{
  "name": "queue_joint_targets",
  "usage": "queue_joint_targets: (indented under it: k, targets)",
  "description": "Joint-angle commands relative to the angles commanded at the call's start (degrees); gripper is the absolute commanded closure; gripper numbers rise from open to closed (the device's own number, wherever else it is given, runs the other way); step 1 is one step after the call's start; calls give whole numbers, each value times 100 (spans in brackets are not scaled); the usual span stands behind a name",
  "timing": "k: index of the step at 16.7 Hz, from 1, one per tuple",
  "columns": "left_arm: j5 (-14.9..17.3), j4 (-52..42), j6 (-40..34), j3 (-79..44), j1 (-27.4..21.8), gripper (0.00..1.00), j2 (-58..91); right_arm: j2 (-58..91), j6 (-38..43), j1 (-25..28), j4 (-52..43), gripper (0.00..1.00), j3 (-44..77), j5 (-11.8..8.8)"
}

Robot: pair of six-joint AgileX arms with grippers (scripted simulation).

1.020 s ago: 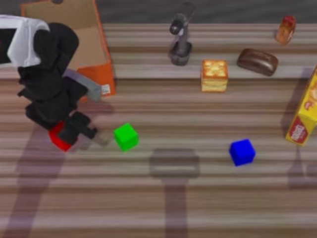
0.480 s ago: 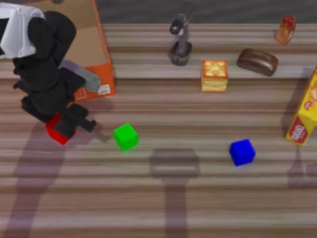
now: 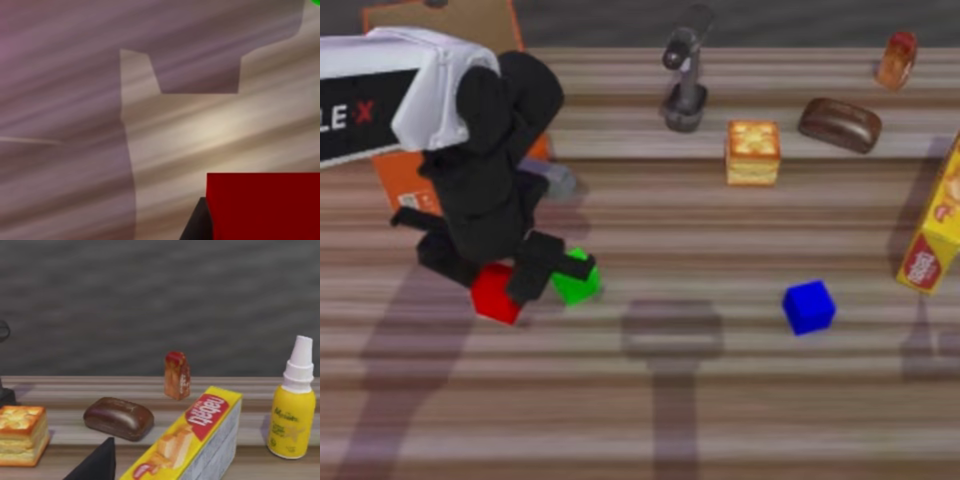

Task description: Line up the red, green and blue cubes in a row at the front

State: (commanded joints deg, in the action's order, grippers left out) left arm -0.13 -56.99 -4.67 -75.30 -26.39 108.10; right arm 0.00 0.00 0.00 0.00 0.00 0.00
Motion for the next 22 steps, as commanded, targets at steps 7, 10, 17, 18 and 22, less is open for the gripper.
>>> queue_joint_targets:
  k: [7,10,17,18,22]
  targets:
    - [-105,-102,-3128,489,-1273,100,-547,0,0,0,0,0,0,0]
    - [-144,-61,-3681,601,-1549,100,-761,0,0,0,0,0,0,0]
    - [-146,44,-3726,666,-1563,100,-738,0,0,0,0,0,0,0]
    - [-146,179,-3722,751,-1562,100,-688,0,0,0,0,0,0,0]
    - [-142,1073,-3722,1254,-1551,100,-349,0,0,0,0,0,0,0]
